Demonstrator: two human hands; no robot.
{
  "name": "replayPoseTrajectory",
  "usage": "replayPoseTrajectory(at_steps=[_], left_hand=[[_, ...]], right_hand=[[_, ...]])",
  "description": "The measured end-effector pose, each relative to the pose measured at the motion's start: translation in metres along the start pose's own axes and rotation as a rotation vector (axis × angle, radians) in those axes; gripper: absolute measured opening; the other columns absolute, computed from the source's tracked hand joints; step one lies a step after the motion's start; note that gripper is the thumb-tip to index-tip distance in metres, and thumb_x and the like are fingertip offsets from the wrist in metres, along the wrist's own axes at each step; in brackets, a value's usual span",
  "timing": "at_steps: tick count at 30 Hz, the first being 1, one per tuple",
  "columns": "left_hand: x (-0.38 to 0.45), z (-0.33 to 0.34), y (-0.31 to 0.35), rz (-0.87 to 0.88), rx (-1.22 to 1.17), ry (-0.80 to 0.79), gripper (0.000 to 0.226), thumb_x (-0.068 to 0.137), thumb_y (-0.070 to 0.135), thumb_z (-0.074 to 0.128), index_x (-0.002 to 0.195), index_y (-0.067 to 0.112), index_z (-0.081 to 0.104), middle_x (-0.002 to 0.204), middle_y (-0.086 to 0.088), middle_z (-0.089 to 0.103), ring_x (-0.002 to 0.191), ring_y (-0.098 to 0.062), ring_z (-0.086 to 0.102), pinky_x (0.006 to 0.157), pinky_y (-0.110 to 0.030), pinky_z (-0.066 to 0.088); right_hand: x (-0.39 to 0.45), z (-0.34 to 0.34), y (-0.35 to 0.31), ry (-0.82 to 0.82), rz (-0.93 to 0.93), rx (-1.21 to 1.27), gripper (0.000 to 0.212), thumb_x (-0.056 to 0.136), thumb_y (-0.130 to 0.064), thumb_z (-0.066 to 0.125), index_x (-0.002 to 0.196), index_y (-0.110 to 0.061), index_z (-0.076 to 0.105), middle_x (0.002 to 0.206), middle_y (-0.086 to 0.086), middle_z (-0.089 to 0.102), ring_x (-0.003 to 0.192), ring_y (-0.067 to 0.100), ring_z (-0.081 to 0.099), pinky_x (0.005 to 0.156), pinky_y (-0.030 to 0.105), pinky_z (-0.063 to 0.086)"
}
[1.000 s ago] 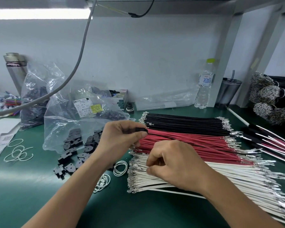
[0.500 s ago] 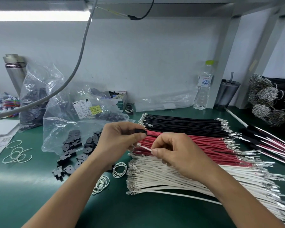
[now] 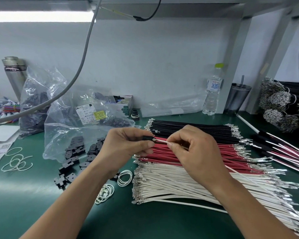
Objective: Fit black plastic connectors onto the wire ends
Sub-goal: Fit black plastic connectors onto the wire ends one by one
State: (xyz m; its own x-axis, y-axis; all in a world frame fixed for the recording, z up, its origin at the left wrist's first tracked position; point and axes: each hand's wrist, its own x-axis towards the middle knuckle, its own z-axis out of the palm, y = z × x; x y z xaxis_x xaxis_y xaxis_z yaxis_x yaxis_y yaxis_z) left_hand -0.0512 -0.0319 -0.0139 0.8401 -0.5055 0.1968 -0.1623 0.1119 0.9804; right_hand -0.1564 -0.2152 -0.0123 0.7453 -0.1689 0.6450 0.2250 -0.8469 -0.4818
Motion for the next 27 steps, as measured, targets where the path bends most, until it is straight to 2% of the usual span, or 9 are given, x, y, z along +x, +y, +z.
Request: replayPoseTrajectory(at_steps=[3,15,20,24,27], left_hand=[[0.000,0.000,0.001,-0.005,0.013,0.007,0.030,0.064,0.013,0.086,0.093,0.008,0.082,0.084,-0.022,0.077,0.068,-0.024,0.076,0.065,-0.026,0.063],[0.000,-0.001,0.001,-0.019,-0.004,0.002,0.029,0.063,0.015,0.086,0.092,0.011,0.083,0.083,-0.020,0.078,0.067,-0.022,0.076,0.066,-0.027,0.064],[0.001,-0.003,0.000,-0.022,-0.003,-0.016,0.030,0.064,0.016,0.087,0.093,0.012,0.083,0.084,-0.022,0.078,0.067,-0.022,0.076,0.066,-0.027,0.064],[0.001,-0.004,-0.003,-0.002,0.018,-0.047,0.032,0.065,0.016,0.087,0.096,0.008,0.082,0.085,-0.022,0.077,0.067,-0.022,0.075,0.065,-0.025,0.062],[0.000,-0.004,-0.003,0.016,0.044,-0.081,0.036,0.064,0.020,0.088,0.097,0.010,0.082,0.088,-0.022,0.078,0.071,-0.024,0.076,0.068,-0.028,0.063]], right_hand=[[0.000,-0.002,-0.001,0.033,-0.050,0.000,0.007,0.087,-0.019,0.078,0.086,-0.026,0.077,0.080,-0.018,0.060,0.077,0.004,0.062,0.066,0.024,0.051],[-0.003,-0.001,-0.001,0.150,-0.348,-0.261,0.001,0.087,-0.016,0.078,0.087,-0.016,0.077,0.080,-0.008,0.061,0.071,0.010,0.056,0.056,0.029,0.050],[-0.003,0.000,0.001,0.121,-0.284,-0.190,0.002,0.085,-0.019,0.080,0.084,-0.020,0.078,0.080,-0.012,0.062,0.070,0.006,0.057,0.055,0.028,0.050],[-0.003,0.007,0.003,0.070,-0.125,-0.007,0.007,0.084,-0.018,0.081,0.085,-0.025,0.079,0.080,-0.016,0.061,0.071,0.005,0.061,0.059,0.026,0.052],[-0.003,0.010,0.006,0.047,-0.027,0.160,0.012,0.081,-0.011,0.083,0.082,-0.023,0.080,0.079,-0.014,0.062,0.073,0.011,0.064,0.062,0.019,0.049]])
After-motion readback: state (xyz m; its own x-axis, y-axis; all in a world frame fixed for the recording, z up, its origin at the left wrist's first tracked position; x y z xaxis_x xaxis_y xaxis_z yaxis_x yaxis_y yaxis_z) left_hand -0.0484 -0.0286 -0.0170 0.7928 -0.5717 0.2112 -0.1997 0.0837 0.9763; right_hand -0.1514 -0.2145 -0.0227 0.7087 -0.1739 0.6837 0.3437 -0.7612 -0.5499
